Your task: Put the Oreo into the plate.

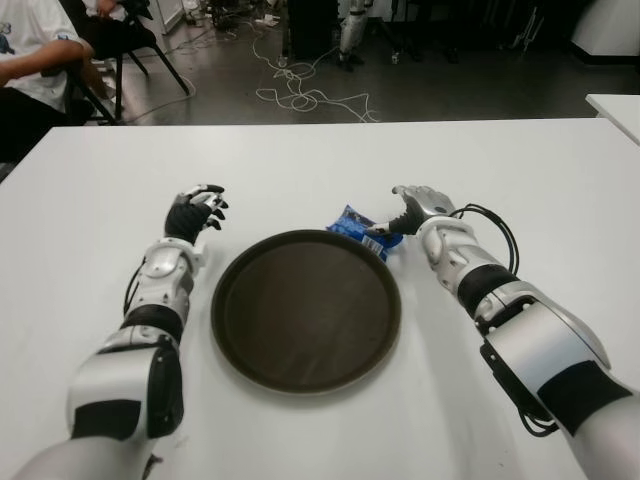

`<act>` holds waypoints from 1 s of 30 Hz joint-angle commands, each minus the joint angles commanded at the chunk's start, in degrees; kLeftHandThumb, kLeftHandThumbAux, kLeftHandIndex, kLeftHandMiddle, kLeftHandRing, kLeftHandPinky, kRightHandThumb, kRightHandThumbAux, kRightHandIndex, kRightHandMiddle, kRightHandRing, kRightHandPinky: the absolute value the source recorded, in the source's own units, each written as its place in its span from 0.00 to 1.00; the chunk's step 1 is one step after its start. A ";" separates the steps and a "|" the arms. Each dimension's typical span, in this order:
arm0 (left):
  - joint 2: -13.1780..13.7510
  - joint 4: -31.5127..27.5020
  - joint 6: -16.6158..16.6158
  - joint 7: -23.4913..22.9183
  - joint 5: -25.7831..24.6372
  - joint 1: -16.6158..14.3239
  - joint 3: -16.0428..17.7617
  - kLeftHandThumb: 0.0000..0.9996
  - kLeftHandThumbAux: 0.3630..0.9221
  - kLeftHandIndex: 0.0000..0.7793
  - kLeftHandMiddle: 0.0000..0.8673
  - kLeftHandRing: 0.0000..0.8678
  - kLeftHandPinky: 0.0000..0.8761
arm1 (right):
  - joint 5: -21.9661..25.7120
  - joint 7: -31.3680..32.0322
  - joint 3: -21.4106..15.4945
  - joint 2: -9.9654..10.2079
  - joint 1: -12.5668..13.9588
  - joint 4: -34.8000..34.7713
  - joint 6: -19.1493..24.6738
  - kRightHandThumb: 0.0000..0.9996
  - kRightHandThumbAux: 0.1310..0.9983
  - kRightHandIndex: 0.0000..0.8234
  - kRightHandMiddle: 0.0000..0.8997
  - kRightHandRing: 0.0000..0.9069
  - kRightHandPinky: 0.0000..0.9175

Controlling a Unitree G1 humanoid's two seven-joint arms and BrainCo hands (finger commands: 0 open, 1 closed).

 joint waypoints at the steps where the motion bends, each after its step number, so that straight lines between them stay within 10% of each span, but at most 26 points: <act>1: -0.02 0.00 0.04 0.02 -0.02 -0.01 0.02 0.70 0.63 0.55 0.68 0.72 0.75 | 0.00 -0.06 0.05 0.01 0.04 0.02 -0.06 0.00 0.34 0.00 0.00 0.00 0.01; 30: -0.21 -0.22 -0.51 0.36 0.21 0.24 -0.15 0.70 0.63 0.55 0.69 0.72 0.74 | -1.12 -2.73 2.67 0.85 1.66 0.04 -1.78 0.00 0.34 0.00 0.00 0.00 0.01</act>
